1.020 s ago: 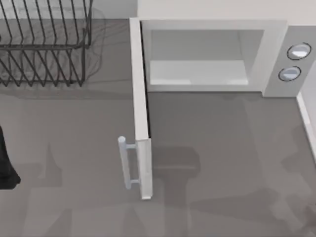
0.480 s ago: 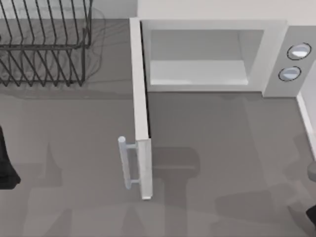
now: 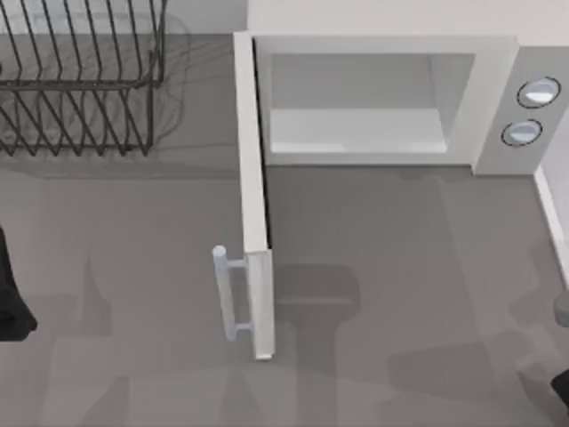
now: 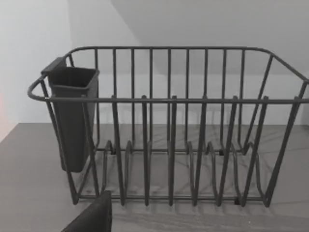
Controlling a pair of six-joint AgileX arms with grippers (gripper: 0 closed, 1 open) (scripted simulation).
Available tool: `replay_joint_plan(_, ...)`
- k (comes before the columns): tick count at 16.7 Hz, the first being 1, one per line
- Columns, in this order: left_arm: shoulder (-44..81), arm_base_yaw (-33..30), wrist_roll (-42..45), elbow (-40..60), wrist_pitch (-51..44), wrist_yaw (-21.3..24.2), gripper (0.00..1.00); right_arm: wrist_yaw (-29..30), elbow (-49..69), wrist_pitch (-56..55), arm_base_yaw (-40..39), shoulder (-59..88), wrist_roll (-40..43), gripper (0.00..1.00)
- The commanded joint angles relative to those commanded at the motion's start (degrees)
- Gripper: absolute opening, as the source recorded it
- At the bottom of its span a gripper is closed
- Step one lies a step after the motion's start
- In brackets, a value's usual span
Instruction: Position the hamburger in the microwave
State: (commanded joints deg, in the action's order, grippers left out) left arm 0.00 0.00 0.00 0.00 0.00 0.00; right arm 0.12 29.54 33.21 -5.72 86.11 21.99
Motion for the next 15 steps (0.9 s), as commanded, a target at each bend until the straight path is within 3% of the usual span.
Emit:
replay_joint_plan(8, 0.0, 0.0, 0.0, 0.0, 0.0, 0.0, 1.0, 0.0, 0.0, 0.0, 0.0, 0.0, 0.0, 0.02)
replay_joint_plan(15, 0.0, 0.0, 0.0, 0.0, 0.0, 0.0, 1.0, 0.0, 0.0, 0.0, 0.0, 0.0, 0.0, 0.0)
